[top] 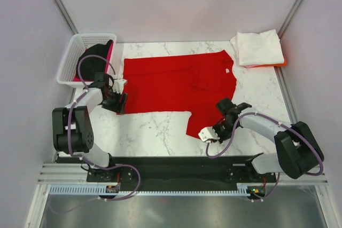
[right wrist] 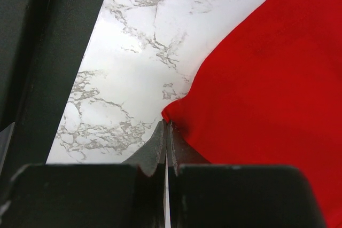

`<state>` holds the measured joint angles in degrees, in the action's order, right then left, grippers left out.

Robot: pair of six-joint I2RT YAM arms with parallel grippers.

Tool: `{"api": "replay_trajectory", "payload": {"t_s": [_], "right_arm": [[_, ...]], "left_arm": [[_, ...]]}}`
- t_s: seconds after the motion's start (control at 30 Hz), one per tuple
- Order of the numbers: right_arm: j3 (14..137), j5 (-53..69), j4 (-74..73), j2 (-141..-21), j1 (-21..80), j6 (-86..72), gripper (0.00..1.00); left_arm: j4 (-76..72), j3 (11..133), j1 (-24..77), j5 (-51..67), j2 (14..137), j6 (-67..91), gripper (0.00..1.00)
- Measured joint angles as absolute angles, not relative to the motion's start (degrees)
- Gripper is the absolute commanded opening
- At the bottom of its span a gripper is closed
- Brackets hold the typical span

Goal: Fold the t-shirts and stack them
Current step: Fold the tshirt

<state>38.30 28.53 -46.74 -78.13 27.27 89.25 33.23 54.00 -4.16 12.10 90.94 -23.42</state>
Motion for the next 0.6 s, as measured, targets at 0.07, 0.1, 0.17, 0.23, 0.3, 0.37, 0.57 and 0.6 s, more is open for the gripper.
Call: {"api": "replay_trajectory", "payload": {"t_s": [0.07, 0.1, 0.17, 0.23, 0.3, 0.37, 0.57, 0.6], "right_arm": [[38.30, 28.53, -46.72, -78.19, 27.27, 89.12, 0.00], [38.33, 28.56, -46.72, -78.24, 27.27, 89.08, 0.00], [38.41, 28.56, -46.72, -78.35, 27.29, 88.88, 0.00], [38.44, 28.53, -46.70, -78.39, 27.33, 88.64, 0.00], [38.46, 28.49, -46.59, -78.41, 27.38, 88.25, 0.00], [38.52, 28.51, -46.48, -78.46, 27.40, 87.81, 0.00], [38.54, 28.21, -45.28, -78.46, 27.55, 84.31, 0.00], [38.59, 28.05, -44.97, -78.41, 27.55, 83.46, 0.00]], "left_arm": [[33.28, 53.91, -4.16, 12.10, 90.96, -23.20, 0.63], [33.28, 53.84, -4.16, 12.10, 90.96, -23.16, 0.62], [33.15, 53.49, -4.16, 12.12, 91.02, -23.03, 0.60], [33.08, 52.84, -4.16, 12.10, 91.15, -22.98, 0.59], [32.93, 52.07, -4.16, 12.10, 91.53, -22.98, 0.57], [32.60, 51.81, -4.16, 12.08, 91.90, -22.98, 0.54], [32.23, 52.62, -4.82, 11.49, 92.97, -22.98, 0.26], [32.25, 52.82, -4.89, 11.49, 93.14, -22.98, 0.25]]}}
